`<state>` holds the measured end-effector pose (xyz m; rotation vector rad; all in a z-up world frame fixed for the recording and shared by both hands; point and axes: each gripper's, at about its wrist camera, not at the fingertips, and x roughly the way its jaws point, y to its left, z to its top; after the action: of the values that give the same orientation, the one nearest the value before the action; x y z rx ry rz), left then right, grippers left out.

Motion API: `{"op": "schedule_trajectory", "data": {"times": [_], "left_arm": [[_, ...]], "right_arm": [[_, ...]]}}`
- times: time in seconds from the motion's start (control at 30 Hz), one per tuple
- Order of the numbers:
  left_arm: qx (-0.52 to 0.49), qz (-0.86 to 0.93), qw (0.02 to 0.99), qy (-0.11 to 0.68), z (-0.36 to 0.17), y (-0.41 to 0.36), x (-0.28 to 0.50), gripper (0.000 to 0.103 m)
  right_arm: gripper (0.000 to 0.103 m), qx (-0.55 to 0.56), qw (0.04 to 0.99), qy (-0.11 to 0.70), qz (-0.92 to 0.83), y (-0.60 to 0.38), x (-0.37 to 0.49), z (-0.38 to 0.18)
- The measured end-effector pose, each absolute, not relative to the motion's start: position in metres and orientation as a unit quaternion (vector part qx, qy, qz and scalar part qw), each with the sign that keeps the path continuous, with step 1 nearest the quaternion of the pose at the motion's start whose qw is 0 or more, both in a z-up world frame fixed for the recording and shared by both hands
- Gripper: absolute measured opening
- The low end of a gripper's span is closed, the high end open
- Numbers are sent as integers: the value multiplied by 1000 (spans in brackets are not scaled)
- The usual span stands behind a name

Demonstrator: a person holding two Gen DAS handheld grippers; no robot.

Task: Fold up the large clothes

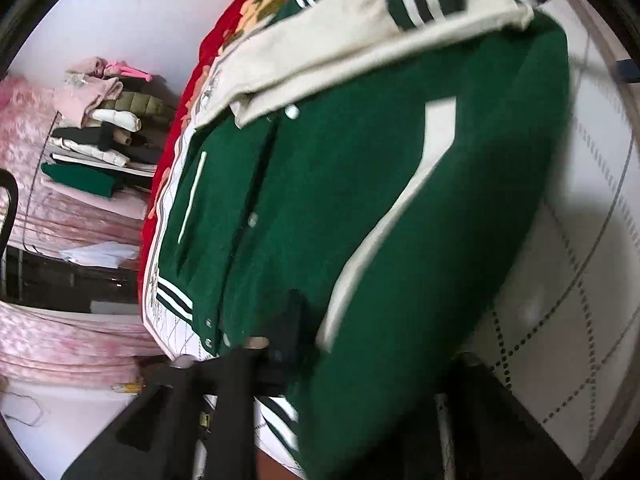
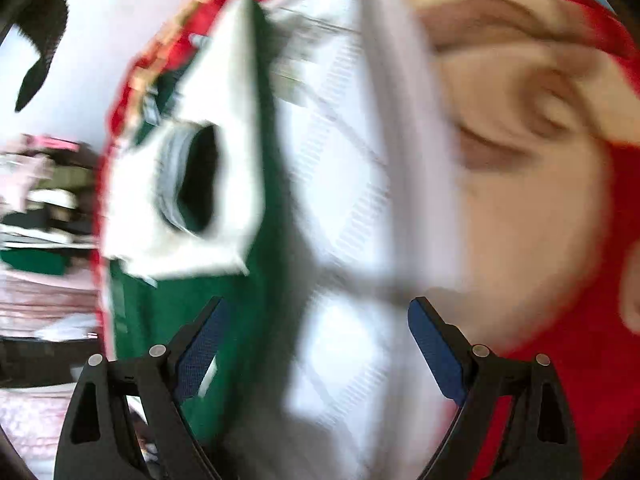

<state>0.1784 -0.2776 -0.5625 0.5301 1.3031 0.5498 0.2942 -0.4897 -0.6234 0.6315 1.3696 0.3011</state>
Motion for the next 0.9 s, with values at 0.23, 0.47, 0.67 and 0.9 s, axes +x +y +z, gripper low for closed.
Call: {"op": "schedule_trajectory", "data": {"times": [0.23,0.47,0.67,0.9], "left_arm": [[207,231,758,574,-530,-257,190,12],[177,197,774,575,-524,-237,193,11],[119,161,792,577,-494,-196,190,10],[27,136,801,583,-448,-105,197,10]], "right_arm": [[92,368,683,599,199,-446,344,-647],[29,372,679,614,152,-411,380,-651],[13,333,714,601,136,-384,383,-578],[13,261,754,585,146,-284,410,-475]]}}
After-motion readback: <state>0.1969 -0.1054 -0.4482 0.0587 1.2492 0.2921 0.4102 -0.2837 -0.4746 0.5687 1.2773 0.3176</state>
